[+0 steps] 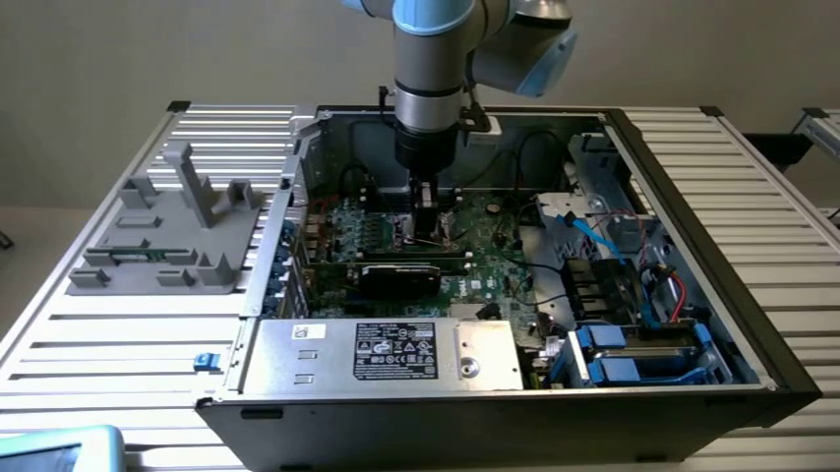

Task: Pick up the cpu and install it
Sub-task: 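Place the cpu into insertion slot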

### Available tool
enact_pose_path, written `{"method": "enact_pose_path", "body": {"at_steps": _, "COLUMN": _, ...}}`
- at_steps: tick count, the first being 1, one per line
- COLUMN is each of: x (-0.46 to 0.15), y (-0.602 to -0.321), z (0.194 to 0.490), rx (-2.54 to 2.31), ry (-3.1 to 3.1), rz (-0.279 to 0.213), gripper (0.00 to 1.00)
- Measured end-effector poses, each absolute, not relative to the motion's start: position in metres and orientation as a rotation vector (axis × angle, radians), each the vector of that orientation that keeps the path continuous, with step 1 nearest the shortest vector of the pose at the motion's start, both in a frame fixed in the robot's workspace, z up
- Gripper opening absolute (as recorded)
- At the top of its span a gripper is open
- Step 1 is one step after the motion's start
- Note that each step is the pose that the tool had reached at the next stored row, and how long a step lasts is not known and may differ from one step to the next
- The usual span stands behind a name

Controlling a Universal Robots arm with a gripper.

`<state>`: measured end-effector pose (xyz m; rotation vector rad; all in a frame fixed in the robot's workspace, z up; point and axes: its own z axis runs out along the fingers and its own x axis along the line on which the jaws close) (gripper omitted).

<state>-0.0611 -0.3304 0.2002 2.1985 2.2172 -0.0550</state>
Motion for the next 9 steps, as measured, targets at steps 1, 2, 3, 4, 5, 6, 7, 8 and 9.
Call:
{"method": "enact_pose_path", "body": {"at_steps": 1, "x": -0.0608, "y": -0.3304, "z": 0.2001, "rx": 2.201, "ry": 2.214, "rz": -0.055, "gripper": 0.56}}
{"method": "enact_pose_path", "body": {"at_steps": 2, "x": -0.0606, "y": -0.3305, "z": 0.2, "rx": 2.203, "ry": 2.212, "rz": -0.054, "gripper": 0.56}}
{"method": "enact_pose_path", "body": {"at_steps": 3, "x": -0.0605, "y": -0.3305, "z": 0.1998, "rx": 2.204, "ry": 2.211, "rz": -0.054, "gripper": 0.56}}
{"method": "enact_pose_path", "body": {"at_steps": 4, "x": -0.0604, "y": -0.3305, "z": 0.1996, "rx": 2.205, "ry": 2.21, "rz": -0.053, "gripper": 0.56}}
{"method": "enact_pose_path", "body": {"at_steps": 5, "x": -0.0604, "y": -0.3305, "z": 0.1993, "rx": 2.205, "ry": 2.21, "rz": -0.053, "gripper": 0.56}}
{"method": "enact_pose_path", "body": {"at_steps": 6, "x": -0.0604, "y": -0.3305, "z": 0.1992, "rx": 2.205, "ry": 2.21, "rz": -0.052, "gripper": 0.56}}
{"method": "enact_pose_path", "body": {"at_steps": 7, "x": -0.0604, "y": -0.3305, "z": 0.1991, "rx": 2.204, "ry": 2.21, "rz": -0.051, "gripper": 0.56}}
{"method": "enact_pose_path", "body": {"at_steps": 8, "x": -0.0608, "y": -0.3305, "z": 0.1989, "rx": 2.202, "ry": 2.208, "rz": -0.046, "gripper": 0.56}}
{"method": "enact_pose_path", "body": {"at_steps": 9, "x": -0.0612, "y": -0.3305, "z": 0.1988, "rx": 2.2, "ry": 2.205, "rz": -0.039, "gripper": 0.56}}
